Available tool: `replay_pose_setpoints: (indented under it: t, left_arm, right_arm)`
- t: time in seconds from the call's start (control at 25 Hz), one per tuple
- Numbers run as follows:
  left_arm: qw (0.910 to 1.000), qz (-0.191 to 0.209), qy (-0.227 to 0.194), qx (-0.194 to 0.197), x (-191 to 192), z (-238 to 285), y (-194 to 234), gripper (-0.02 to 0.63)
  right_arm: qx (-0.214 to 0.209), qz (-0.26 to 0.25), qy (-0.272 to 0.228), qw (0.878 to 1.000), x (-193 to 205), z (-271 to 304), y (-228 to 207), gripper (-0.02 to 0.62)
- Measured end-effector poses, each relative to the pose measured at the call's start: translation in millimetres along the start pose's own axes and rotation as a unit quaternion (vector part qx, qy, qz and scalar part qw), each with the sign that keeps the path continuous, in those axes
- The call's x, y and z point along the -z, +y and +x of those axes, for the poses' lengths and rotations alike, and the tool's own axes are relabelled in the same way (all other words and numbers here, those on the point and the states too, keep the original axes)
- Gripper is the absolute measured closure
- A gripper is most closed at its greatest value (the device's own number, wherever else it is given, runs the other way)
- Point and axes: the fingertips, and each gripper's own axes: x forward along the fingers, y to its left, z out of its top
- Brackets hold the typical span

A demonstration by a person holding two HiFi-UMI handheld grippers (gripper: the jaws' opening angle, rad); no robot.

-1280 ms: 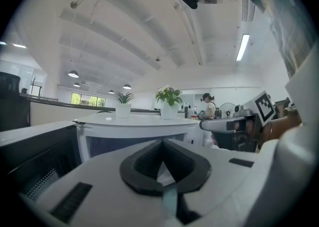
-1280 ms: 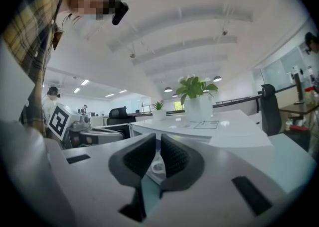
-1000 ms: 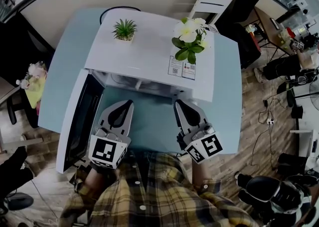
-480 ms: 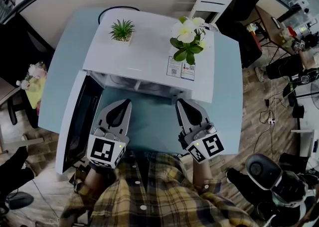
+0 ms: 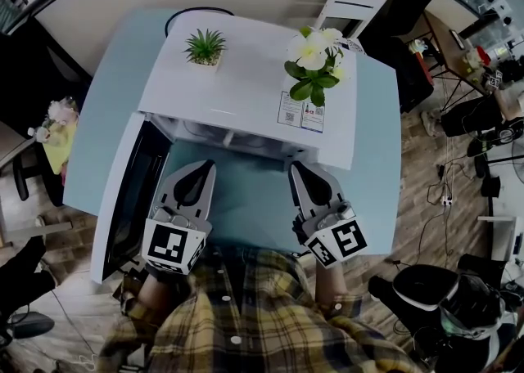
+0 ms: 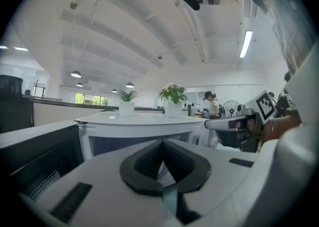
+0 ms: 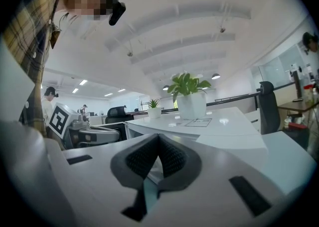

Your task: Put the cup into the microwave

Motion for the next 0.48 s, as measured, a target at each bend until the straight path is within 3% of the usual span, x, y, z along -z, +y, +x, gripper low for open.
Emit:
replay_pose_setpoints:
  t: [0.48]
  left_arm:
    - [1.0,0.002,0.002,-0.003,1.2,-1.0,-0.3,0.609]
  right_arm:
    - [-0.001,0.007,-0.003,1.0,2.7,-1.3,-0.3,0.594]
